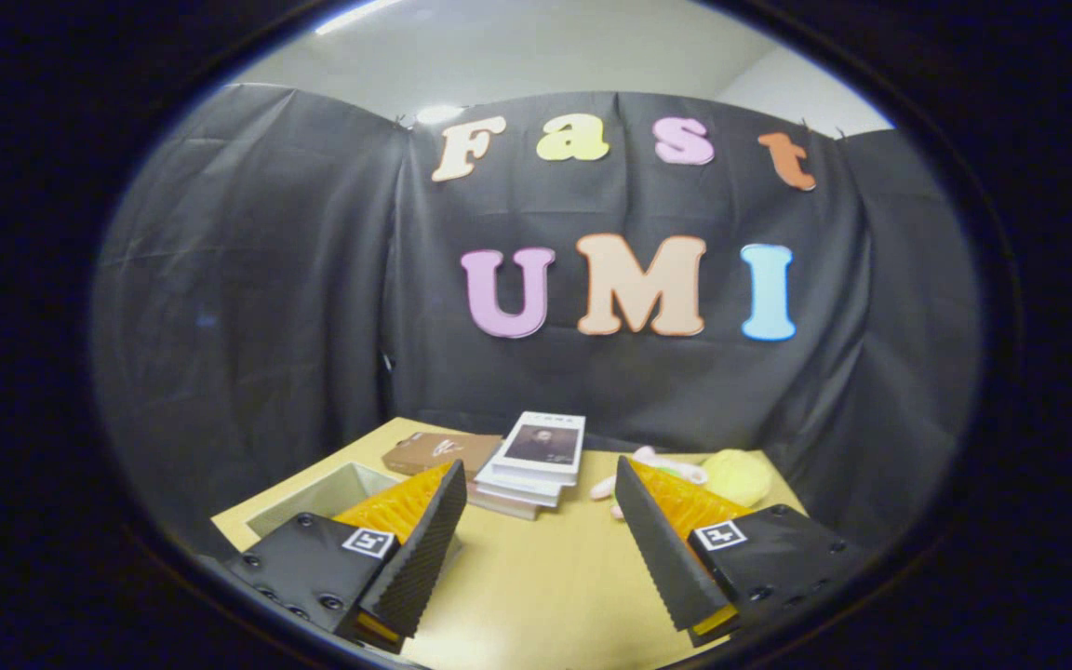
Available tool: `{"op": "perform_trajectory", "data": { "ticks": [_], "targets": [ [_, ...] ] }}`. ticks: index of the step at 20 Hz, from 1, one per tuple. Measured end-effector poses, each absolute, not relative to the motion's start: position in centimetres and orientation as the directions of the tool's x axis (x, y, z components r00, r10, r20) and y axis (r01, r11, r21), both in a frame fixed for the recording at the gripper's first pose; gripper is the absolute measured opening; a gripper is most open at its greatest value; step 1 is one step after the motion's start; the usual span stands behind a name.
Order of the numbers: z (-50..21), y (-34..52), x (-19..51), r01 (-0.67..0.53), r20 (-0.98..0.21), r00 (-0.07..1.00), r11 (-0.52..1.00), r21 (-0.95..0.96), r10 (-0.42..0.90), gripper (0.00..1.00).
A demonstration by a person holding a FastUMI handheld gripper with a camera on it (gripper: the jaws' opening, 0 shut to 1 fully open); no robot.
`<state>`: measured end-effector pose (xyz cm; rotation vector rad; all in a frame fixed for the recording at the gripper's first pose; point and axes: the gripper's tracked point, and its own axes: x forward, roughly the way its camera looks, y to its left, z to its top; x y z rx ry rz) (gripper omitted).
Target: Open the storage box then place both shoes into the box .Put the left shoe in first, then the right shoe, with the right side of both shoes facing outward in a uniform manner.
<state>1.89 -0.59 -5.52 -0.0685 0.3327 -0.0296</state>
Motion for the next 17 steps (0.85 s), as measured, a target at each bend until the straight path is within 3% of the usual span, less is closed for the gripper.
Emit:
{"op": "perform_trajectory", "data": {
  "ticks": [9,17],
  "targets": [
    [-3.6,-6.6,-1.0,0.169,-0.199,0.964,0.984,-0.058,-0.178,1.00],
    [-3.3,-7.7,-1.0,0.204,-0.169,0.963,0.978,-0.053,-0.210,1.00]
  ]
}}
